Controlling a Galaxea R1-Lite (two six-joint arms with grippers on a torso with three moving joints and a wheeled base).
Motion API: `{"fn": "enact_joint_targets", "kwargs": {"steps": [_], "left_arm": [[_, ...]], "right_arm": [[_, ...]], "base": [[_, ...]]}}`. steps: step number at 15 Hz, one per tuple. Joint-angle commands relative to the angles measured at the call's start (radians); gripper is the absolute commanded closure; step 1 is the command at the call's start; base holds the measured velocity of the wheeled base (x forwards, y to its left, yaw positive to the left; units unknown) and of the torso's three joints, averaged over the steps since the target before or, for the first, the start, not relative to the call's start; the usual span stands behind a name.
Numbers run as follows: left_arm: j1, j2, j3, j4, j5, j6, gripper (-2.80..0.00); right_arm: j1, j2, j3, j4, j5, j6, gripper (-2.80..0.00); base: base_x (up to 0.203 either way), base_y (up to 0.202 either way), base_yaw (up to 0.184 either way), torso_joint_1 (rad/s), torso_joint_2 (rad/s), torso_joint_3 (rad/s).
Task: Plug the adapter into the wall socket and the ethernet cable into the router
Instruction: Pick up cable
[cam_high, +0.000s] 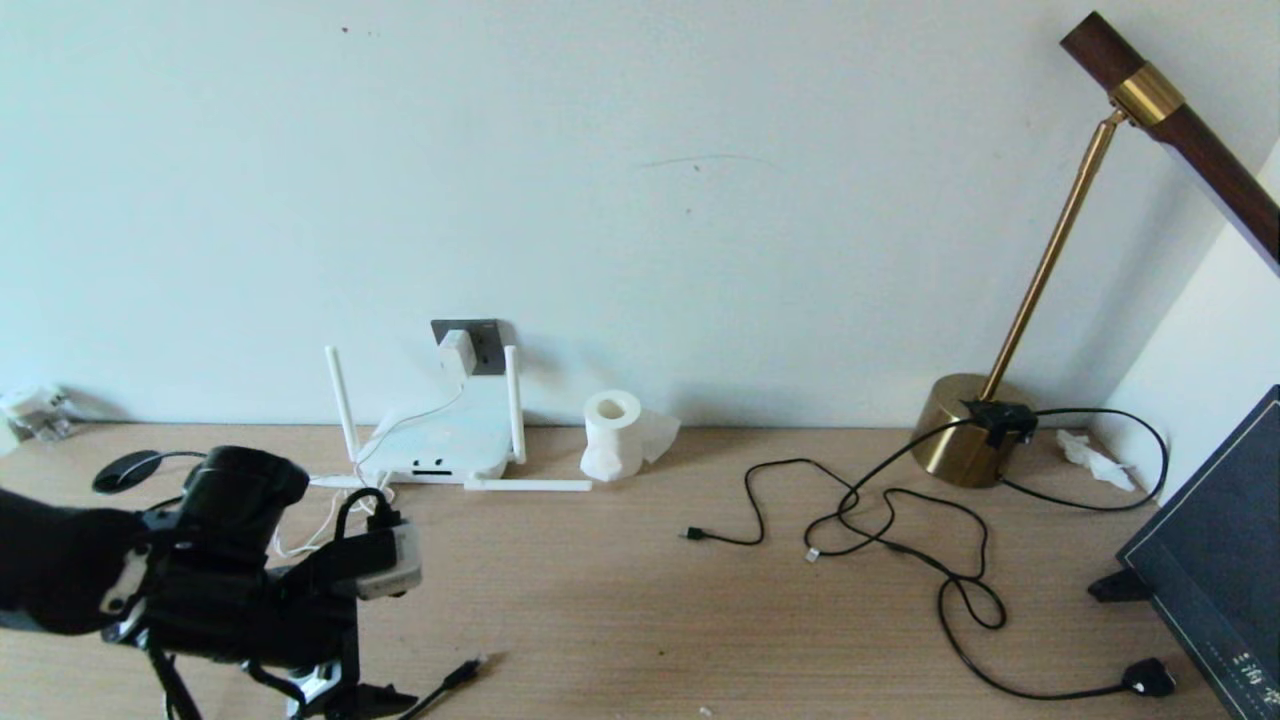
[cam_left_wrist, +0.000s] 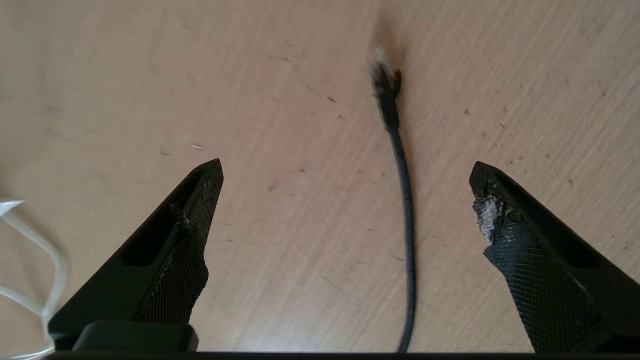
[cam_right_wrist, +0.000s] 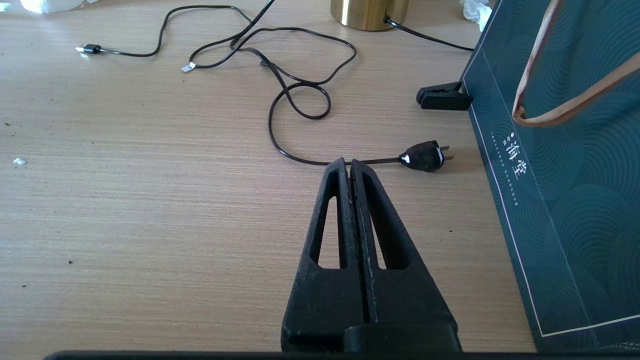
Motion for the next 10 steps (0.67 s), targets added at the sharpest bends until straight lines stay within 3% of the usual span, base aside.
{"fn": "enact_joint_targets", "kwargs": {"steps": [1, 3, 7, 10], "left_arm": [[-0.001, 0.036, 0.010, 0.001, 0.018, 0.005, -2.80], [-0.007, 0.053, 0.022, -0.016, 0.022, 0.006, -2.80], [-0.015, 0.123, 0.096, -0.182, 0.024, 0.005, -2.80], [-0.016, 0.144, 0.101, -0.202, 0.025, 0.005, -2.80]], "right_arm": [[0.000, 0.001, 0.000, 0.001, 0.000, -0.001, 0.00], [0.000, 0.001, 0.000, 0.001, 0.000, -0.001, 0.00], [0.000, 0.001, 0.000, 0.001, 0.000, -0.001, 0.00], [0.000, 0.001, 0.000, 0.001, 0.000, -0.001, 0.00]], "base": [[0.000, 0.000, 0.000, 0.000, 0.00, 0.000], [0.000, 0.000, 0.000, 0.000, 0.00, 0.000], [0.000, 0.000, 0.000, 0.000, 0.00, 0.000], [0.000, 0.000, 0.000, 0.000, 0.00, 0.000]]}}
